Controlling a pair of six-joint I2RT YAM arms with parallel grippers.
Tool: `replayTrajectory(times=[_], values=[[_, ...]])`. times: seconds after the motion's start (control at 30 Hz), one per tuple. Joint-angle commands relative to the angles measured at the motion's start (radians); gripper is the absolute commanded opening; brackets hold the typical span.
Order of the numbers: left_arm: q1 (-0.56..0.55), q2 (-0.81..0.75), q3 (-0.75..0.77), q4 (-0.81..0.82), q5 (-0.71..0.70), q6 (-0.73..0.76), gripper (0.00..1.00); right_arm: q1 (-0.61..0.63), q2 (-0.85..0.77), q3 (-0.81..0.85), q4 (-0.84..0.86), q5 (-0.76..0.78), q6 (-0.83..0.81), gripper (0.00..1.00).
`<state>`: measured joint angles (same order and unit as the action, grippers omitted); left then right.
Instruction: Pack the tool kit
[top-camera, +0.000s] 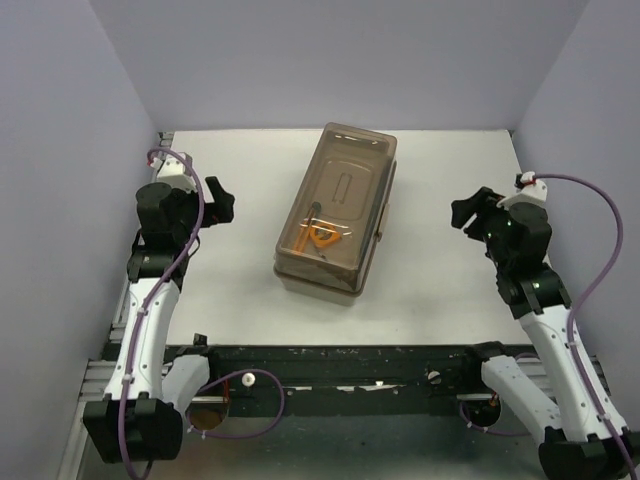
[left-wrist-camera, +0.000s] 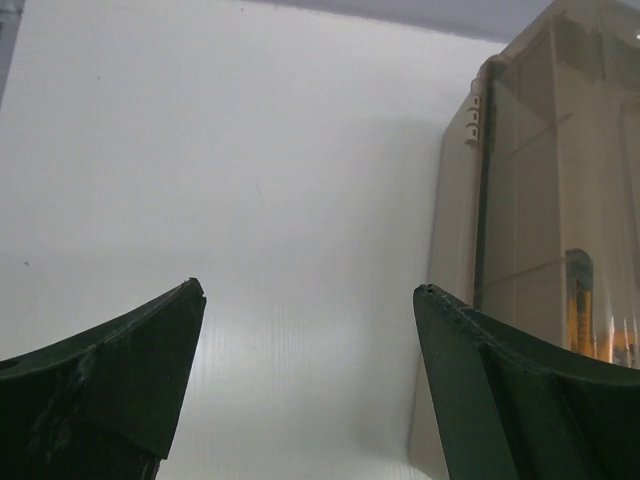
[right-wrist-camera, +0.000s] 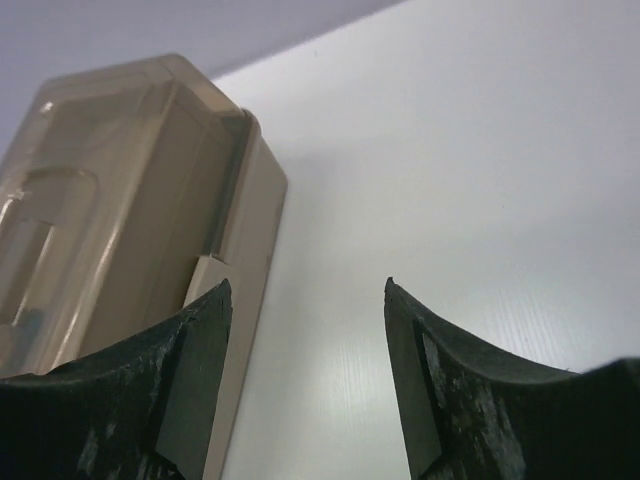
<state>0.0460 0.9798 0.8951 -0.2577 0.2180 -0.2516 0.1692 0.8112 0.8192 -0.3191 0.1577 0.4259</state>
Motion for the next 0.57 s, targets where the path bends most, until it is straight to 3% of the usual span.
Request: replayTrajectory(times=[0.0,0.2,0.53], values=[[0.002,-0.116,-0.030,0.123,-0.054,0.002,0.99,-0.004,-0.115,0.017,-0.052,0.075,-0.107,0.71],[-0.001,-0.130,-0.030,0.136,-0.060,-0.008,0.99,-0.004,-0.213,-0.009,-0.035,0.114,-0.173,0.72],[-0.001,-0.145,-0.036,0.149,-0.048,-0.015,0.99,-0.004,-0.236,-0.022,-0.044,0.118,-0.180,0.72]])
